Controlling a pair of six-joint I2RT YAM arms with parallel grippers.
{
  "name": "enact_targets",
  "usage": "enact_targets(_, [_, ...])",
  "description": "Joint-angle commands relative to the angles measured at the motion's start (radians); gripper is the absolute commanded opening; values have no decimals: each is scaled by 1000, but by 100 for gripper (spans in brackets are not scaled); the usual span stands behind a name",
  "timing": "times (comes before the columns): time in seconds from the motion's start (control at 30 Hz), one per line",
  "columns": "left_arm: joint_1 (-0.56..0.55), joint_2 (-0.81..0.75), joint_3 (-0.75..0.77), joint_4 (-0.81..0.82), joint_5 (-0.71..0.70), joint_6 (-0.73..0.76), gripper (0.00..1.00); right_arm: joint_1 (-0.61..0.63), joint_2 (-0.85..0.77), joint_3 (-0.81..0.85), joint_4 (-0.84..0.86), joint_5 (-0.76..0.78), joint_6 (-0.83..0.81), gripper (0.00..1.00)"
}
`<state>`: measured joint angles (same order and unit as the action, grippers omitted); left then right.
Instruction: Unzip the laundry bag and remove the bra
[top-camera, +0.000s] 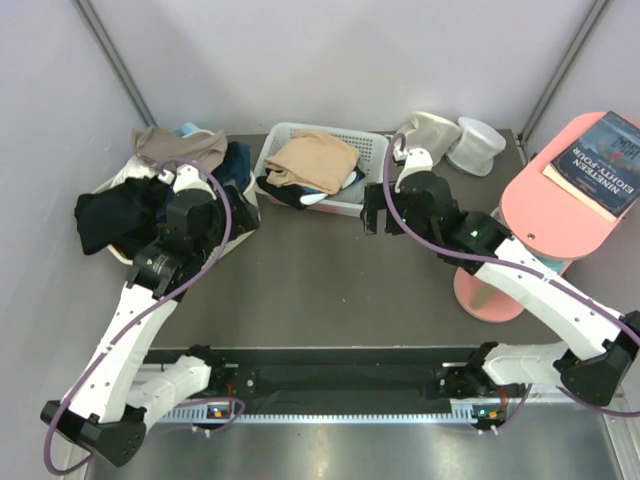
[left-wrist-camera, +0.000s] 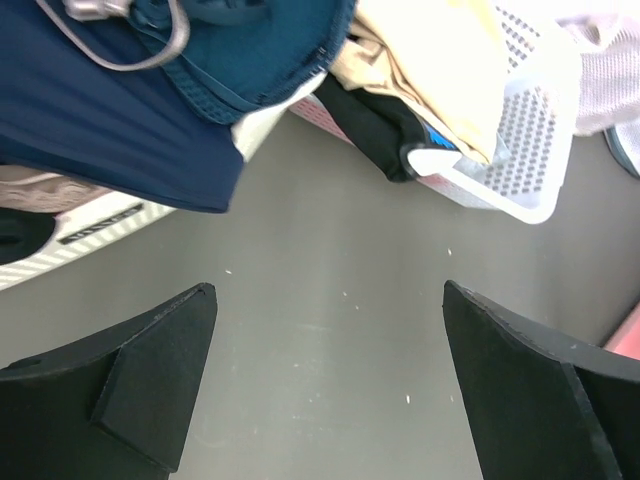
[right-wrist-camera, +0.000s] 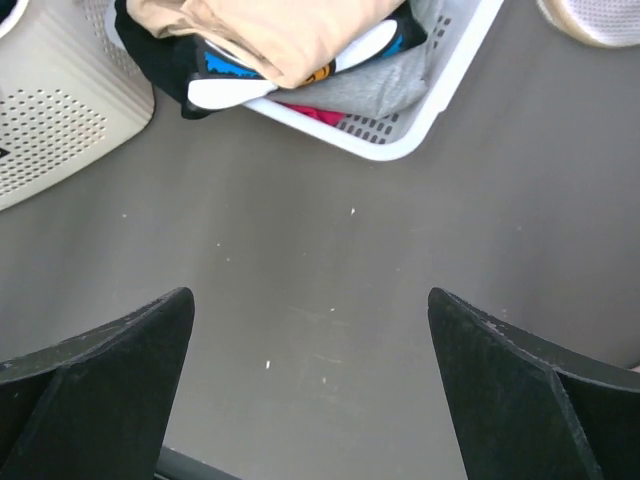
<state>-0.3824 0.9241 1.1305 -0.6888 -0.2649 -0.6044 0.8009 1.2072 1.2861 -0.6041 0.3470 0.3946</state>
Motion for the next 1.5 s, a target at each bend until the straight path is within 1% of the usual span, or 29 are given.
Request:
enact_targets(0.0, [-6,-34,-2,37,-82,2,99,18,12,120,21,73,-83,100])
enact_targets(0.17, [-4,-36,26,31,-145,35,99,26,78,219,49,55,-200,100])
enact_targets(0.3, [-4,-51,12,72,-172,35,99,27,136,336,99,32,-290,100])
enact_targets(0.4, [-4,-85,-17,109,-165,6,99,27,204,413,156,-38,-345,100])
enact_targets(0.47, [-4,-108,-57,169,-149,8,99,18,256,433,196,-100,-371,100])
enact_targets(0.5, [-4,-129,-69,185,-154,8,99,18,279,446,248,-112,-420,100])
enact_targets(0.53, [-4,-136,-89,214,-160,8,99,17,302,461,266,-103,-431,100])
enact_targets(0.57, [-3,-140,-93,219,-168,14,99,18,381,496,268,-29,-433,100])
enact_targets(0.6, [-4,-139,-95,221,-171,24,99,11,435,621,215,21,-403,100])
enact_targets(0.63, [-4,-131,-87,219,-174,40,99,-15,493,700,172,62,-363,100])
enact_targets(0.67, [-4,-120,-80,200,-180,44,99,-34,611,779,130,102,-337,100])
enact_targets(0.7, [-4,-95,-71,187,-189,46,99,-52,665,918,66,112,-291,100])
enact_targets(0.73, [-4,-78,-48,175,-191,52,99,-87,752,971,49,127,-269,100])
enact_targets(0.77, [-4,-64,-35,151,-189,54,99,-103,788,1013,43,165,-249,100])
enact_targets(0.8, [-3,-33,-26,141,-186,55,99,-123,817,1062,35,184,-193,100])
enact_targets(0.83, [-4,-24,-12,134,-178,51,99,-162,853,1071,38,197,-159,100])
enact_targets(0.93, [-4,-13,-17,143,-152,35,99,-235,885,1023,73,260,-36,100])
enact_targets(0.97, [-3,-17,-20,147,-148,31,99,-247,891,988,99,305,-1,100])
enact_targets(1.03, [-3,-19,-32,156,-132,22,99,-281,928,972,119,352,18,100])
enact_targets(1.13, [-3,-21,-34,146,-125,9,99,-319,997,996,125,406,36,100])
enact_targets(1.27, [-4,-19,-34,135,-111,5,99,-371,1060,1010,128,434,84,100])
enact_targets(1.43, [-4,2,-21,84,-89,18,99,-416,1153,1012,170,446,72,100])
enact_targets(1.47, [-4,4,-23,68,-83,20,99,-425,1163,1007,170,460,90,100])
